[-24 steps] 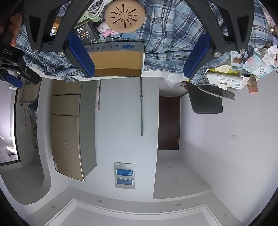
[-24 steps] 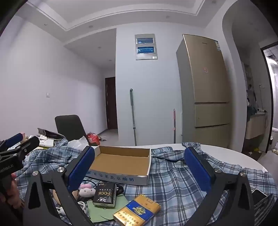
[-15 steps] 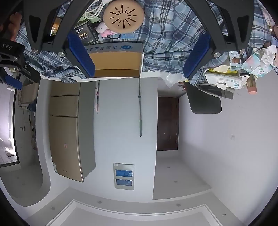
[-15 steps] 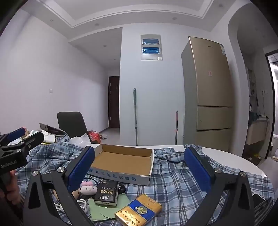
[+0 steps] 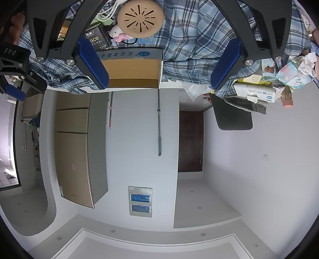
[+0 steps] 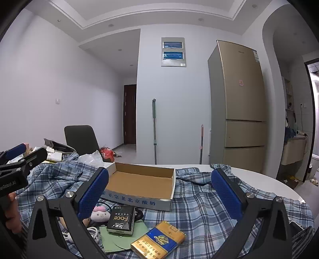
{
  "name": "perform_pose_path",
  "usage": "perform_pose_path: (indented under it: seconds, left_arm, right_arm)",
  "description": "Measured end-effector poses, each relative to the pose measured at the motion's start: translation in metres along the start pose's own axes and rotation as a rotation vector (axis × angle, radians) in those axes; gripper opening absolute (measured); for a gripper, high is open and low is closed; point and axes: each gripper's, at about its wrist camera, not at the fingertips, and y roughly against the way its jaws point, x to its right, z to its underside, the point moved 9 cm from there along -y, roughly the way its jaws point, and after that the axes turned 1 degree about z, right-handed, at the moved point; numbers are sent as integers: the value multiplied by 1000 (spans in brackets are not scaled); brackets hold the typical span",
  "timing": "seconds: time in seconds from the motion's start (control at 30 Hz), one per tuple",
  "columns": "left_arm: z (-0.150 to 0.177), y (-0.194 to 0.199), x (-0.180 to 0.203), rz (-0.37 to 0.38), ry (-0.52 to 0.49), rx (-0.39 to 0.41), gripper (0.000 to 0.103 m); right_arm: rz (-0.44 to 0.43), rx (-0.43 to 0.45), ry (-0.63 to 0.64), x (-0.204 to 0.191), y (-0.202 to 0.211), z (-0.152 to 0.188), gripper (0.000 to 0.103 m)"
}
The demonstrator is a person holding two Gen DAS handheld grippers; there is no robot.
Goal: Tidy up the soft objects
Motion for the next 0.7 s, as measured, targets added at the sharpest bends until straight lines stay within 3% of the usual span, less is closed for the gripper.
perform_pose_path:
  seconds: [0.7]
  left_arm:
    - [0,-1,7,-1,-26,-1,103]
  right_arm:
    - [-9,-37,7,-6,-7,7,103]
